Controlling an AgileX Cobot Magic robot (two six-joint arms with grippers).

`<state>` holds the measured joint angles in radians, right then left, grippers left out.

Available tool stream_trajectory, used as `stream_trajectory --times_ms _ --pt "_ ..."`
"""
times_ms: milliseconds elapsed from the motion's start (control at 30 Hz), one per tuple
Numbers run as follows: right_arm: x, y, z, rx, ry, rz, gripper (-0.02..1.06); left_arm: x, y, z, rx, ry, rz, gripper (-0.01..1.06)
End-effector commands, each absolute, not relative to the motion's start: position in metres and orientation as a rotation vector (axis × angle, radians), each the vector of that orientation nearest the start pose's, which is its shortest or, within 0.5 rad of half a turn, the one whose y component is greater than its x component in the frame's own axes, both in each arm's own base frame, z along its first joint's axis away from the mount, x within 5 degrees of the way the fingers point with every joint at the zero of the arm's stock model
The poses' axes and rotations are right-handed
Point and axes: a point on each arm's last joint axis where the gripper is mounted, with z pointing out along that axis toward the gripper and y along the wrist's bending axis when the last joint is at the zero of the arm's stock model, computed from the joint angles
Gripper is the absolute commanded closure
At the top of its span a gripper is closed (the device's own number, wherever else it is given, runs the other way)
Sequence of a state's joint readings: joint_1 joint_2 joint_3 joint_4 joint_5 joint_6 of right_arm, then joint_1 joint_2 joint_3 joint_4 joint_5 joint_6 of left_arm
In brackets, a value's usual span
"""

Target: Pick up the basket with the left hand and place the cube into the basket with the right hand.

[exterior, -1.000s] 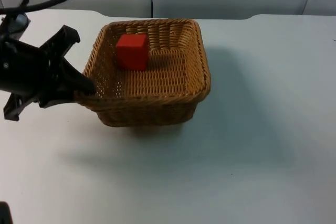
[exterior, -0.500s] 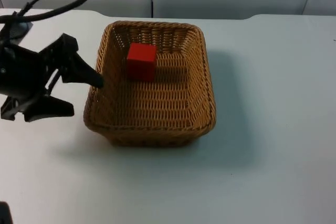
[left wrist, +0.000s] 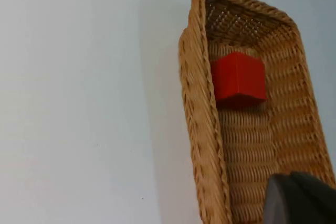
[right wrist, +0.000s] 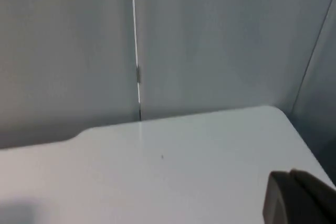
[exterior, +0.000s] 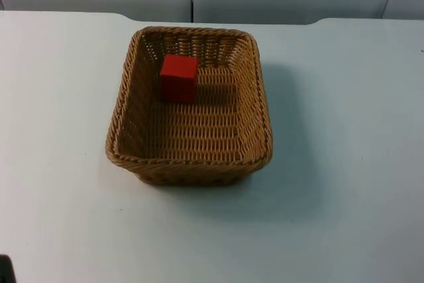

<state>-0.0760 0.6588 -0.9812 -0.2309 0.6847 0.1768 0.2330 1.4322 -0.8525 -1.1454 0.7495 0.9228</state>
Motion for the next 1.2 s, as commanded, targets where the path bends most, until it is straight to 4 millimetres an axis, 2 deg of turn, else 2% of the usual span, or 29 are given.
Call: stream_trajectory --times_ms 0,133,167,200,233,267,300,367,433,500,633,667,733,800,967,1033,1167 --pt "0.088 -0.020 0.431 0.186 1.743 -0.174 1.05 0.263 0.008 0.269 -0.060 2.274 -0.664 1.05" --pt "0.038 -0.017 0.438 0.195 1.618 -0.169 1.05 0.204 -0.003 0.305 0.028 2.107 -0.527 1.05" --pt "0.038 -0.017 0.438 0.195 1.618 -0.169 1.05 0.204 -0.003 0.305 0.028 2.107 -0.527 1.05" --pt "0.027 -0.015 0.438 0.198 1.593 -0.156 1.05 0.181 -0.008 0.316 0.073 2.041 -0.483 1.05" --pt "0.013 -0.013 0.436 0.190 1.576 -0.142 1.05 0.169 -0.011 0.320 0.086 2.015 -0.464 1.05" --pt "0.006 -0.011 0.434 0.186 1.577 -0.126 1.05 0.155 -0.014 0.325 0.094 1.984 -0.455 1.05" --pt "0.006 -0.011 0.434 0.186 1.577 -0.126 1.05 0.155 -0.014 0.325 0.094 1.984 -0.455 1.05" --pt "-0.003 -0.009 0.430 0.183 1.599 -0.102 1.05 0.125 -0.020 0.330 0.122 1.972 -0.425 1.05" --pt "-0.010 -0.004 0.421 0.146 1.610 -0.071 1.05 0.104 -0.024 0.331 0.149 1.996 -0.390 1.05" --pt "-0.012 -0.002 0.416 0.134 1.613 -0.050 1.05 0.097 -0.026 0.330 0.163 2.015 -0.384 1.05" --pt "-0.014 0.006 0.386 0.071 1.682 0.048 1.05 0.067 -0.032 0.326 0.269 2.052 -0.325 1.05" --pt "-0.014 0.006 0.386 0.071 1.682 0.048 1.05 0.067 -0.032 0.326 0.269 2.052 -0.325 1.05" --pt "-0.014 0.010 0.366 0.042 1.738 0.082 1.05 0.052 -0.034 0.326 0.279 2.036 -0.295 1.05" --pt "-0.016 0.012 0.353 -0.009 1.763 0.083 1.05 0.042 -0.032 0.327 0.218 2.004 -0.262 1.05" --pt "-0.029 0.015 0.343 -0.136 1.781 0.056 1.05 0.027 -0.026 0.327 0.120 1.966 -0.169 1.05" --pt "-0.038 0.016 0.337 -0.163 1.802 0.050 1.05 0.014 -0.024 0.327 0.086 1.920 -0.122 1.05" --pt "-0.039 0.015 0.331 -0.179 1.871 0.035 1.05 -0.002 -0.027 0.326 0.117 1.855 -0.121 1.05"
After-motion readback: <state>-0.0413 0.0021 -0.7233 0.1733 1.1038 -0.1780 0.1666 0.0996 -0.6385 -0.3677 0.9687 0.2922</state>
